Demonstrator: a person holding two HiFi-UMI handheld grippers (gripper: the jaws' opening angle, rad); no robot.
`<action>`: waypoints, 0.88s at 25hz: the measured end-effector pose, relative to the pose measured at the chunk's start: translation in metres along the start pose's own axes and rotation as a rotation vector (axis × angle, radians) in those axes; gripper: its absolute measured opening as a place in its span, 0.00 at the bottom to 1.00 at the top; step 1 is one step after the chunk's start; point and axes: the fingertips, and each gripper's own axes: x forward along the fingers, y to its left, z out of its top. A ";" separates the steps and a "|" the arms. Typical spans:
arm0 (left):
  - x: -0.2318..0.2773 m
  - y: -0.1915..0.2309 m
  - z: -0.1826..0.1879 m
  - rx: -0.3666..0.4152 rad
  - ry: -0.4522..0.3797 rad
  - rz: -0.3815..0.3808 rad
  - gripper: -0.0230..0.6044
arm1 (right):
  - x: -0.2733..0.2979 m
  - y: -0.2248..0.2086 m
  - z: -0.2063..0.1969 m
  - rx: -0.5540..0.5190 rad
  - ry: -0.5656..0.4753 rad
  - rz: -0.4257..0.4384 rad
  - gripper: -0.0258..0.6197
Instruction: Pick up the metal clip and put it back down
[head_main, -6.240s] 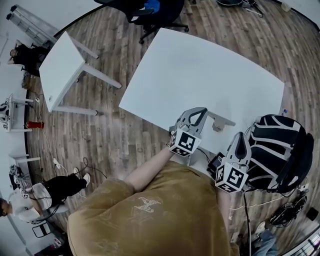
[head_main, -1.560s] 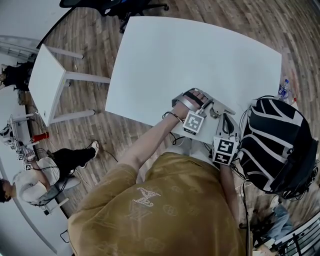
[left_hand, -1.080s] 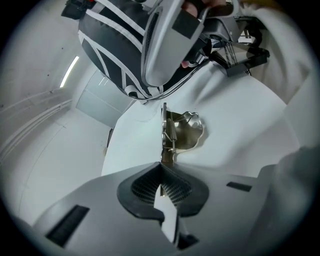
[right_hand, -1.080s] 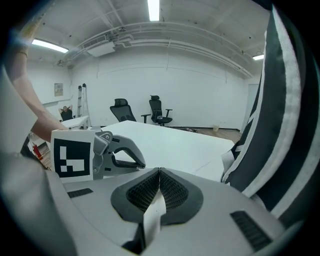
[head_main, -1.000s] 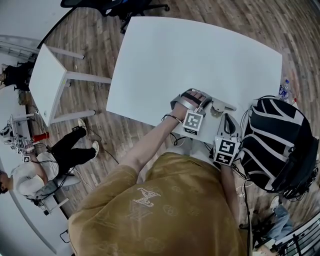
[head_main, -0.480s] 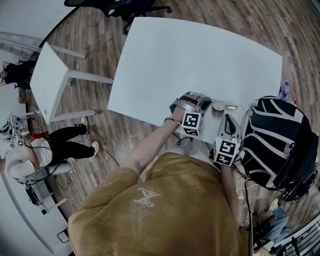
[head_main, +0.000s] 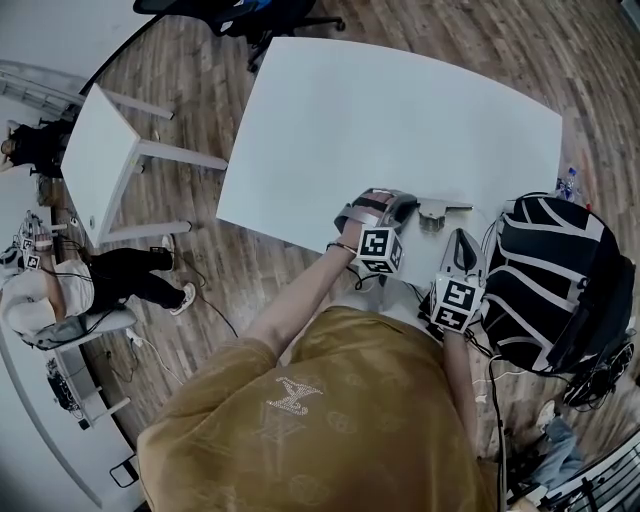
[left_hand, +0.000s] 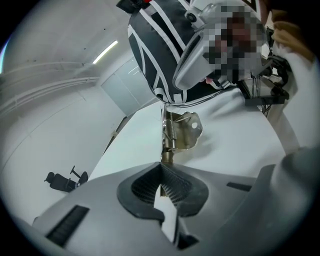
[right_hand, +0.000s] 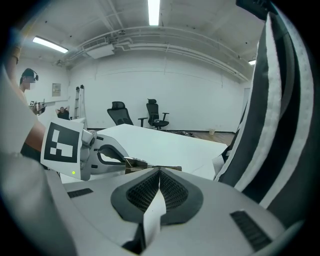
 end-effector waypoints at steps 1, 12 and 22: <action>-0.001 0.000 -0.001 -0.004 0.001 0.004 0.05 | 0.000 -0.001 -0.001 0.001 0.001 -0.002 0.05; -0.023 0.018 0.009 -0.138 -0.051 0.086 0.05 | 0.006 -0.007 0.002 0.004 -0.004 -0.020 0.05; -0.067 0.052 0.042 -0.292 -0.188 0.200 0.05 | -0.008 -0.007 0.043 0.081 -0.119 -0.023 0.05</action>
